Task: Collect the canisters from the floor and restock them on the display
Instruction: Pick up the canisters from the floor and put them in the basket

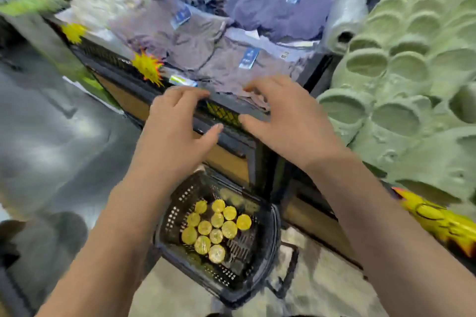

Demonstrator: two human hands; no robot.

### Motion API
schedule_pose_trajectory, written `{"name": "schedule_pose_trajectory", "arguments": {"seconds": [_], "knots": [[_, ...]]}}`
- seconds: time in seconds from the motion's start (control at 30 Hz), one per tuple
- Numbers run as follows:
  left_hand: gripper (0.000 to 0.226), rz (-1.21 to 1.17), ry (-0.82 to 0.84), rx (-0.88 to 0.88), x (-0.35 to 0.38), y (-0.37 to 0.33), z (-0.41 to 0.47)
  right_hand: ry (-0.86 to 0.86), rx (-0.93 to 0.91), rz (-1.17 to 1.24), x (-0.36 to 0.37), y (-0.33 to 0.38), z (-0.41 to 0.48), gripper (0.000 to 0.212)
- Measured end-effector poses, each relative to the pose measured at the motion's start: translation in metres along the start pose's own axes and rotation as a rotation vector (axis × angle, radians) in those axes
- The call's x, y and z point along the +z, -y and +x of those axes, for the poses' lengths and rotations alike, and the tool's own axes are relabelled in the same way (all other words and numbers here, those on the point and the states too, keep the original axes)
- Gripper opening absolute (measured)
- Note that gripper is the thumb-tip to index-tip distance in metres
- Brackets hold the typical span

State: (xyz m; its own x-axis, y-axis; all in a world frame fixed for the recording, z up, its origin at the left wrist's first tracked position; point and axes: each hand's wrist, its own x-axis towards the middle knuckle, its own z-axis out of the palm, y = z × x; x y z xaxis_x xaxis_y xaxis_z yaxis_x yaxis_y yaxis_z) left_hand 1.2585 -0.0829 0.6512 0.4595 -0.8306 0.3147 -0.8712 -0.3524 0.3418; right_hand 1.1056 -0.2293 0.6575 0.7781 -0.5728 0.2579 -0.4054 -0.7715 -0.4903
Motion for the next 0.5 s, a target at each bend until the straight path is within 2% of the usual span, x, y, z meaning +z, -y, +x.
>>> {"name": "schedule_pose_trajectory", "arguments": {"seconds": [0.07, 0.2, 0.4, 0.5], "knots": [[0.054, -0.021, -0.031, 0.034, -0.018, -0.028, 0.01, -0.12, 0.003, 0.054, -0.033, 0.003, -0.001, 0.044], [0.051, -0.084, -0.043, 0.111, -0.033, -0.072, 0.021, -0.224, 0.035, 0.08, -0.077, 0.001, -0.011, 0.042], [0.051, -0.092, 0.057, 0.289, -0.016, -0.102, 0.03, -0.306, 0.153, 0.007, -0.078, -0.016, -0.049, 0.044], [0.052, -0.103, 0.135, 0.398, -0.004, -0.112, 0.034, -0.324, 0.289, -0.092, -0.078, -0.026, -0.074, 0.042]]}}
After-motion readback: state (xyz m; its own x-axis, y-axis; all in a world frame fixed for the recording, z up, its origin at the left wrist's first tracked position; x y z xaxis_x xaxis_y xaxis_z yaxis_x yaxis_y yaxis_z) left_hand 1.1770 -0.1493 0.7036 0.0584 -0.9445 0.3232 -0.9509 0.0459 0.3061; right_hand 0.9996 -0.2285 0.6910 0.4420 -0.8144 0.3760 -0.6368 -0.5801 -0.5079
